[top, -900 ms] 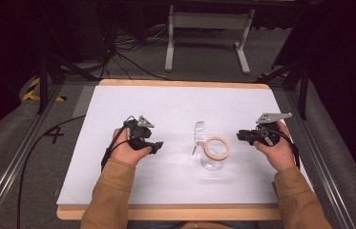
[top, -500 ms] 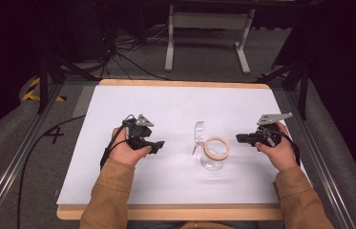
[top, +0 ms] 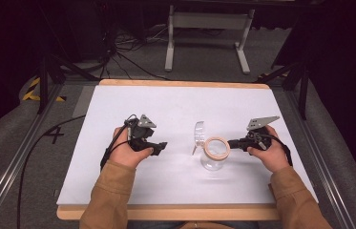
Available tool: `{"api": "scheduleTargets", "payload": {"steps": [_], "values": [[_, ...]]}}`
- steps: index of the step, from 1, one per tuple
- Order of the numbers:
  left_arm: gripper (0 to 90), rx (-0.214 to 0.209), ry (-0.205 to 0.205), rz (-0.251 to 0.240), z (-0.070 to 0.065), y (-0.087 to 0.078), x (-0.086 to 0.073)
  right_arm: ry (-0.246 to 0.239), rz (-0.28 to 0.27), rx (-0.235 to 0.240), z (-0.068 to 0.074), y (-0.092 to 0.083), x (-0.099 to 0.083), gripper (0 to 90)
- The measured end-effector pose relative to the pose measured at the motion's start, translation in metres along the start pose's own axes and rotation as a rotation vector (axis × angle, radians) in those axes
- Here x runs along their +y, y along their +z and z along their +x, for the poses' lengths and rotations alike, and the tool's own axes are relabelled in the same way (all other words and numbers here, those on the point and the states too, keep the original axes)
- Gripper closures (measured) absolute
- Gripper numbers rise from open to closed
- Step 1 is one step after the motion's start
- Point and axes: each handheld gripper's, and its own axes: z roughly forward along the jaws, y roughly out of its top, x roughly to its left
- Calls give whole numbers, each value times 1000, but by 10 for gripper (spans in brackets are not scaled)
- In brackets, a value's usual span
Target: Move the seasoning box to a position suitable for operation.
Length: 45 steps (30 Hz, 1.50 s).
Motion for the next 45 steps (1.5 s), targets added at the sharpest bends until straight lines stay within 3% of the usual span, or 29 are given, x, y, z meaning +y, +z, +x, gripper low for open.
{"api": "scheduleTargets", "payload": {"steps": [5,12,25,36,39,45], "values": [[321,-14,23,11,-7,-1,3,-17,27,25,3,9,0,900],[318,-12,34,9,-9,-3,4,-22,34,25,4,11,-1,900],[317,-11,19,18,-4,-2,2,-34,73,18,6,14,-3,900],[317,-24,31,13,-5,5,8,-68,113,70,14,11,-8,900],[317,-35,41,31,-5,7,11,-81,121,83,17,11,-10,900],[317,-49,43,15,-6,13,15,-98,136,109,25,11,-12,900]]}}
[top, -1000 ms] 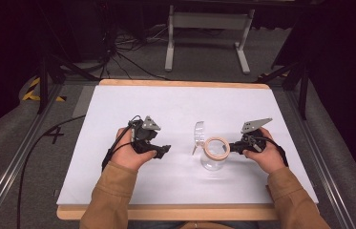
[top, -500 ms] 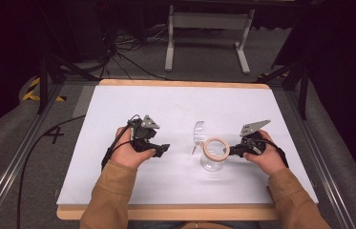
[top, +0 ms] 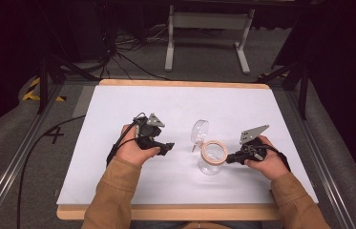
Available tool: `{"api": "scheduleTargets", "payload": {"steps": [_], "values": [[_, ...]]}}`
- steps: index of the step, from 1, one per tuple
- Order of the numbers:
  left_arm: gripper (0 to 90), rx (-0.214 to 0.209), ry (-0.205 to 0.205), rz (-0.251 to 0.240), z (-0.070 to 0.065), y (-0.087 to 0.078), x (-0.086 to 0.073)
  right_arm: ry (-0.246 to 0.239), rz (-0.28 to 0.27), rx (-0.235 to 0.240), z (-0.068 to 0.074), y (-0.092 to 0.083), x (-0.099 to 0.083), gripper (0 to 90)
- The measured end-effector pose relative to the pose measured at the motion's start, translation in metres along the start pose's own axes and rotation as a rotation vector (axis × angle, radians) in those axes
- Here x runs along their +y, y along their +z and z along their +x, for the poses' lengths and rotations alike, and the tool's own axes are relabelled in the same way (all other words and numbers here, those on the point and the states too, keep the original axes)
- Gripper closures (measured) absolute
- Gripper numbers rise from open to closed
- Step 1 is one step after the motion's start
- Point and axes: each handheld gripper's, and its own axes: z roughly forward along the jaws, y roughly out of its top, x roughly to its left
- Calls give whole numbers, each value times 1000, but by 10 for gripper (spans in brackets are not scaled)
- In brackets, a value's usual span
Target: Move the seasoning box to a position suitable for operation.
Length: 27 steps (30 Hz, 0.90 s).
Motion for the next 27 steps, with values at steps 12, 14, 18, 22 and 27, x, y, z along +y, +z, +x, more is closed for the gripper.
{"api": "scheduleTargets", "payload": {"steps": [12,14,18,22,27], "values": [[317,-7,-1,12,4,4,2,-46,36,76,23,13,6,900],[317,-7,-2,11,5,4,2,-54,42,92,27,17,9,900],[317,-6,-6,10,5,4,0,-63,52,109,32,21,12,900],[315,-11,-14,13,6,3,-5,-80,62,136,35,26,17,900],[314,3,-25,15,8,-2,-9,-104,69,167,40,34,24,900]]}}
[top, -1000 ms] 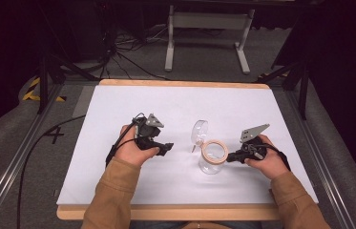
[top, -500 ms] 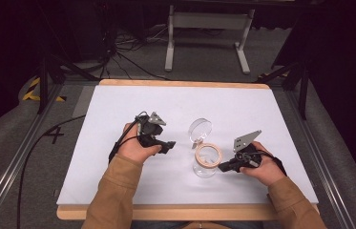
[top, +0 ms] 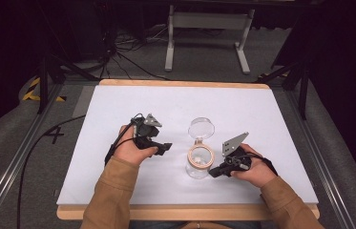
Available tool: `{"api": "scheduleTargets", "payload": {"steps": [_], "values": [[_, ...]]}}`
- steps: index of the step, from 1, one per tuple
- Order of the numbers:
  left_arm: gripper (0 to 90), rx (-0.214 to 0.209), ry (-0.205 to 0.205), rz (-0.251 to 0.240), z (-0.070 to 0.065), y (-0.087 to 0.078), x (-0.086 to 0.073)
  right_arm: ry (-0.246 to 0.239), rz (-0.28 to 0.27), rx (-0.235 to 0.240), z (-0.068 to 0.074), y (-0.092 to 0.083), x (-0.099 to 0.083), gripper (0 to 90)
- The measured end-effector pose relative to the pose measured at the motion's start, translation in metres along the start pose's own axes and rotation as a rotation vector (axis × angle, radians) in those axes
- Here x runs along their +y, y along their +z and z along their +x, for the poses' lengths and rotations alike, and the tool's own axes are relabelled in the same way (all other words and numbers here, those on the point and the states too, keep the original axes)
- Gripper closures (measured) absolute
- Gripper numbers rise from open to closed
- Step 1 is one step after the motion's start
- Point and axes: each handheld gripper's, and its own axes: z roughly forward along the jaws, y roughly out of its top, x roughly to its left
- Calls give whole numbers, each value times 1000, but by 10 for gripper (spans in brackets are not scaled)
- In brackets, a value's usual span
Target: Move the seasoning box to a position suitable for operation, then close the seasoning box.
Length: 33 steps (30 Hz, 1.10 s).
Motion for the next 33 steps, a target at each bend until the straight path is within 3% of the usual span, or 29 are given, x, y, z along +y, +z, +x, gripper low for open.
{"api": "scheduleTargets", "payload": {"steps": [8,12,13,16,18,21,23,33], "values": [[314,2,-1,2,2,-1,-2,-9,3,9,1,4,3,900],[348,3,-3,-17,2,-1,0,4,-9,1,1,-1,2,900],[348,7,-7,-46,2,-1,1,10,-17,-3,1,-4,2,900],[447,-14,-22,-106,4,-6,4,18,-46,-20,4,-17,2,900],[539,-30,-22,-118,4,-6,5,20,-54,-39,5,-22,2,900],[785,-54,-32,-117,4,-7,6,22,-75,-64,8,-30,3,900],[897,-64,-38,-124,4,-7,6,21,-81,-70,9,-33,3,900],[899,-59,-32,-194,4,5,18,30,-155,-112,20,-47,11,900]]}}
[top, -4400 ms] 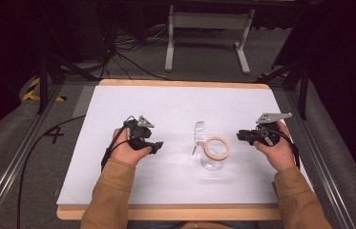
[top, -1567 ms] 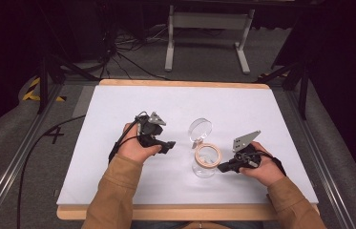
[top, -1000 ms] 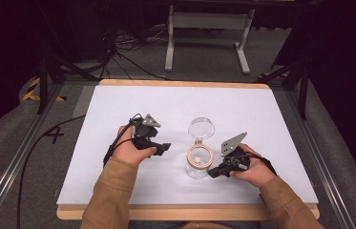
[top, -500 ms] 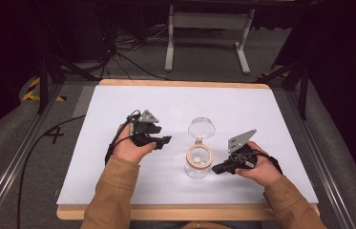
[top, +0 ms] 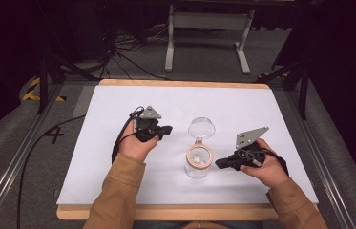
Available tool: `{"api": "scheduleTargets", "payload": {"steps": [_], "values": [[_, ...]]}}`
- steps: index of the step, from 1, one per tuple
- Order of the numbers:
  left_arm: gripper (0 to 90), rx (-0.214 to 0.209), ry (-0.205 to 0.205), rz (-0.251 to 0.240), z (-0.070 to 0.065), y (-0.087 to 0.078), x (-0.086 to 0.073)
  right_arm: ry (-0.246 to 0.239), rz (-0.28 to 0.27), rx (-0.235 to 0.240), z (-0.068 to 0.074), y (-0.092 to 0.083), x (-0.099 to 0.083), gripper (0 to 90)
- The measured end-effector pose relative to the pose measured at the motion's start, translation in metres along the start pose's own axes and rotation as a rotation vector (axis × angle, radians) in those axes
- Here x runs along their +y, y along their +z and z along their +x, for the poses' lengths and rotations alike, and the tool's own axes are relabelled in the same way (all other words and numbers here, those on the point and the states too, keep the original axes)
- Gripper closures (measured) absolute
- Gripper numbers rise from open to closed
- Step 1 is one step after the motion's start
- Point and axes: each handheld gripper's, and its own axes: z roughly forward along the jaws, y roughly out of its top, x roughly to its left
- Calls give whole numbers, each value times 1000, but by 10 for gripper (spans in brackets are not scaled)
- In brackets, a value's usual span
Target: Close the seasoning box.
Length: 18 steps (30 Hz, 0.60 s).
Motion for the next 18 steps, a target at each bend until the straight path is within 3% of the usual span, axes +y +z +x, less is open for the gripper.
{"api": "scheduleTargets", "payload": {"steps": [6,8,14,18], "values": [[899,-11,4,-22,-3,11,6,7,-79,-39,11,-5,8,900],[899,-12,9,-52,-5,14,8,15,-109,-57,12,-5,10,900],[899,-12,15,-81,-8,22,11,69,-209,-110,10,-3,12,900],[898,-26,24,-73,-10,24,11,90,-240,-128,8,-5,13,900]]}}
